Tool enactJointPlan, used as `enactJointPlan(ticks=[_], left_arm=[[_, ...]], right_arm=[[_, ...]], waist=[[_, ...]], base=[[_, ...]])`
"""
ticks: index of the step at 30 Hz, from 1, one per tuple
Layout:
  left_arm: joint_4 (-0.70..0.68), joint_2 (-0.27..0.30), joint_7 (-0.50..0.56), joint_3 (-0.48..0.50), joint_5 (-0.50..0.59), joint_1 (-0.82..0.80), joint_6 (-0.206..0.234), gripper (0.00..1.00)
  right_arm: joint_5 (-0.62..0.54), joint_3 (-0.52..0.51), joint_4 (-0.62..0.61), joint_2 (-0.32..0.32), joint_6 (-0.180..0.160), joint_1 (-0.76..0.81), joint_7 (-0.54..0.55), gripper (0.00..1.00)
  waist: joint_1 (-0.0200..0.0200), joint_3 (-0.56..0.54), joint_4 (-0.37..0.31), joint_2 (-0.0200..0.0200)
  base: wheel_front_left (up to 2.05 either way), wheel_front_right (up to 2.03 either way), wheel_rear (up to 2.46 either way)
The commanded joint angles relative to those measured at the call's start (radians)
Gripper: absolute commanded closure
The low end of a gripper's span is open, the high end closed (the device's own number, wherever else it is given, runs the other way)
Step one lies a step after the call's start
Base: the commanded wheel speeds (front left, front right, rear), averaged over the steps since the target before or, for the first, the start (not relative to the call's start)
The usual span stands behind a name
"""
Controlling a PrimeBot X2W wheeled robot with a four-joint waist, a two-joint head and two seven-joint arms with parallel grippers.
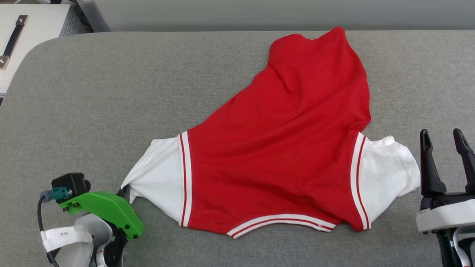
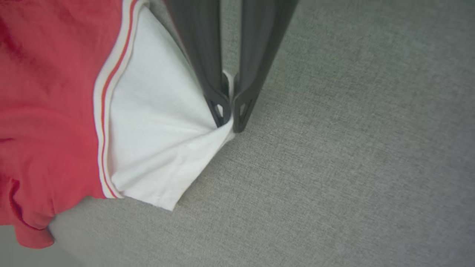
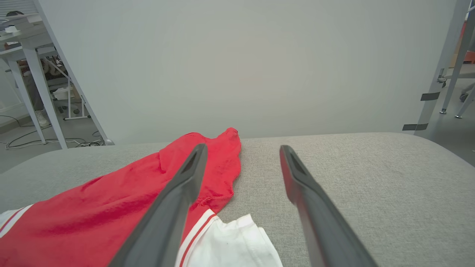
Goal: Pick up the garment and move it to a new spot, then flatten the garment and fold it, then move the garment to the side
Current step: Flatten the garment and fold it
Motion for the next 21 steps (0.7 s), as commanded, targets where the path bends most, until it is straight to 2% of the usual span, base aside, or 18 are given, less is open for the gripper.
enactJointPlan(ticks=[1,2,3,4,7,14,16,21], left_arm=[[0.005,-0.008,-0.015,0.001,-0.008,0.012,-0.003,1.00],[0.007,-0.014,-0.026,-0.005,-0.003,0.011,-0.007,1.00],[0.007,-0.017,-0.038,-0.011,0.004,0.010,-0.013,0.62],[0.007,-0.021,-0.059,-0.017,0.014,0.007,-0.019,0.00],[0.000,-0.019,-0.122,-0.038,0.047,-0.002,-0.057,0.00],[-0.059,0.002,-0.374,-0.086,0.172,-0.020,-0.163,0.00],[-0.098,0.004,-0.418,-0.085,0.228,-0.010,-0.167,0.00],[-0.295,-0.075,-0.431,-0.003,0.354,0.076,-0.185,0.00]], right_arm=[[0.007,0.004,0.005,-0.002,-0.001,0.006,0.005,0.00],[0.007,0.004,0.008,-0.003,-0.001,0.008,0.007,0.00],[0.007,0.005,0.010,-0.003,-0.001,0.009,0.008,0.00],[0.007,0.004,0.012,-0.003,-0.001,0.010,0.010,0.00],[0.008,0.003,0.015,-0.006,-0.001,0.013,0.017,0.00],[0.013,0.000,0.015,-0.010,-0.001,0.024,0.027,0.00],[0.016,0.005,0.018,-0.007,-0.001,0.030,0.030,0.00],[0.026,-0.011,0.018,-0.001,-0.001,0.045,0.045,0.00]], waist=[[0.0000,-0.006,0.005,0.0000],[0.0000,-0.011,0.007,0.0000],[0.0000,-0.015,0.008,0.0000],[0.0000,-0.021,0.011,0.0000],[0.0000,-0.036,0.016,0.0000],[0.0000,-0.070,0.024,0.0000],[0.0000,-0.077,0.023,0.0000],[0.0000,-0.081,0.029,0.0000]], base=[[0.00,0.00,0.00],[0.00,0.00,0.00],[0.00,0.00,0.00],[0.00,0.00,0.00],[0.00,0.00,0.00],[0.00,0.00,0.00],[0.00,0.00,0.00],[0.00,0.00,0.00]])
